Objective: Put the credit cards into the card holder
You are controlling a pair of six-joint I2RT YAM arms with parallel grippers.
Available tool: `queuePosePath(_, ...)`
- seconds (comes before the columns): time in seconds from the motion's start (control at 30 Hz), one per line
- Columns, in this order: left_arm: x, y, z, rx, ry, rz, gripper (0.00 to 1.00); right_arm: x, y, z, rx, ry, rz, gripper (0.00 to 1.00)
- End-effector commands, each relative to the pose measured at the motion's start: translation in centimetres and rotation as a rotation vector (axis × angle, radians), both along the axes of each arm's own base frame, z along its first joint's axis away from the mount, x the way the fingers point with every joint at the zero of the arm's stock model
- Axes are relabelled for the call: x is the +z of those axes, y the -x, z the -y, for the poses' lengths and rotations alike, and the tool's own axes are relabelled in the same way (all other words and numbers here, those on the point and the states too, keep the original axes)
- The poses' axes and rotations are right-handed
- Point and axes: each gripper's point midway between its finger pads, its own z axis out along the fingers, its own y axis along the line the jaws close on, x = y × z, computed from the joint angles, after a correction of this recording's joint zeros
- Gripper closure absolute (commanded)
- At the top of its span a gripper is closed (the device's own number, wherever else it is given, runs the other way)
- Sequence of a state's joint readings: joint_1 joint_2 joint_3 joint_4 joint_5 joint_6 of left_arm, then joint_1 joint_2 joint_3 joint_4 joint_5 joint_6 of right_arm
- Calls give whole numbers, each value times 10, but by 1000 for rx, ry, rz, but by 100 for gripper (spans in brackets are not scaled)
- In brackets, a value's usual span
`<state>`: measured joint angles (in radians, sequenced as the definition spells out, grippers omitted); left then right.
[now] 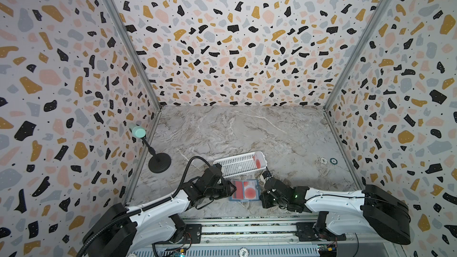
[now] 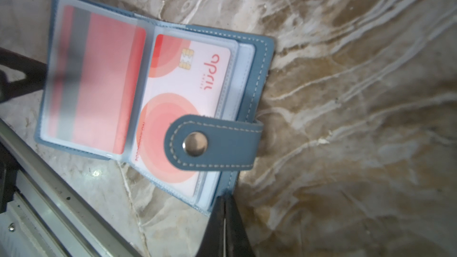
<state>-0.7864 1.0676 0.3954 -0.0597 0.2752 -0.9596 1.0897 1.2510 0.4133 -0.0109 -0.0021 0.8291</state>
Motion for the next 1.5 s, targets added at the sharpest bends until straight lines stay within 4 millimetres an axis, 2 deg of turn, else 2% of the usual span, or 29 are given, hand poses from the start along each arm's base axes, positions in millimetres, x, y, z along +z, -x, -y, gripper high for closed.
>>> queuePosePath(0.0,29,-2,18,-51,93,37,50,-8,4,8,2,54,-15,94)
queuePosePath(0.17,42,-4,26,-57,148,51,50,-7,4,7,0,48,-13,94)
queuePosePath(0.27,42,-3,31,-63,160,48,50,-7,3,7,-2,44,-10,93)
queuePosePath(0.43,42,-1,43,-77,175,52,51,-3,1,6,-13,28,2,84)
queuePosePath(0.63,47,-1,59,-98,182,65,52,5,-5,4,-36,10,26,78)
queuePosePath(0.9,44,-1,68,-113,171,64,53,18,-21,4,-73,16,69,63)
queuePosePath(1.07,42,1,72,-117,174,62,53,24,-32,4,-89,13,84,58)
queuePosePath(1.23,39,2,74,-120,175,57,54,31,-42,-5,-76,-3,102,50)
queuePosePath(1.33,38,2,77,-124,178,57,54,34,-47,-10,-73,1,112,49)
queuePosePath(1.47,33,4,80,-126,168,55,55,35,-53,-6,-112,18,130,49)
